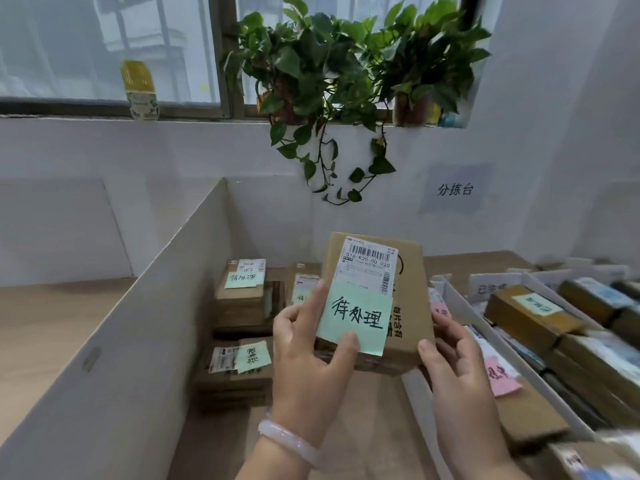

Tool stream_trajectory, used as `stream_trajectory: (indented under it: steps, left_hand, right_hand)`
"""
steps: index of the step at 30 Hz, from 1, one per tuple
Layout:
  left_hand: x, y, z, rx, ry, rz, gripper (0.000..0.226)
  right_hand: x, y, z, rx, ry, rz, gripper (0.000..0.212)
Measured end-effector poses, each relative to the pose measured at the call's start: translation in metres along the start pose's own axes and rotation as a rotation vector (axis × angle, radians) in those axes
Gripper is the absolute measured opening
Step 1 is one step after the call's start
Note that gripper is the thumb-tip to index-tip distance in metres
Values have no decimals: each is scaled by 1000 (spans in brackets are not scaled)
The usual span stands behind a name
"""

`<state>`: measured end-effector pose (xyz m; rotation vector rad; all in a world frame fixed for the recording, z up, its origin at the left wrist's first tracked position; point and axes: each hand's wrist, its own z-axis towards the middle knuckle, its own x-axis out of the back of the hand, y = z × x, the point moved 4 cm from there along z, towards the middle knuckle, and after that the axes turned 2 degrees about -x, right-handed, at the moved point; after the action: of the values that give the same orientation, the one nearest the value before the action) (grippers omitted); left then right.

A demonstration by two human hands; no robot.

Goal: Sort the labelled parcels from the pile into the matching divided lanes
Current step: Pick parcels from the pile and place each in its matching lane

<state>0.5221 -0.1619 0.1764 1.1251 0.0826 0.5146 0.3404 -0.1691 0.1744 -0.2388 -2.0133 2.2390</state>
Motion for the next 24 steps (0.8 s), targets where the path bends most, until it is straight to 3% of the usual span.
stream_trajectory:
  steps: [7, 12, 24]
  left_hand:
    - [-46, 74, -55, -146, -202, -12, 63]
    - [-89, 133, -105, -208, -309, -199, 66]
    - [-278, 250, -268, -151, -617, -317, 79]
  right_hand:
    - [98, -40, -56, 95, 146, -23, 35]
    - [181, -58, -99, 104, 194, 33, 33]
    - [447, -86, -203, 111, 410, -21, 30]
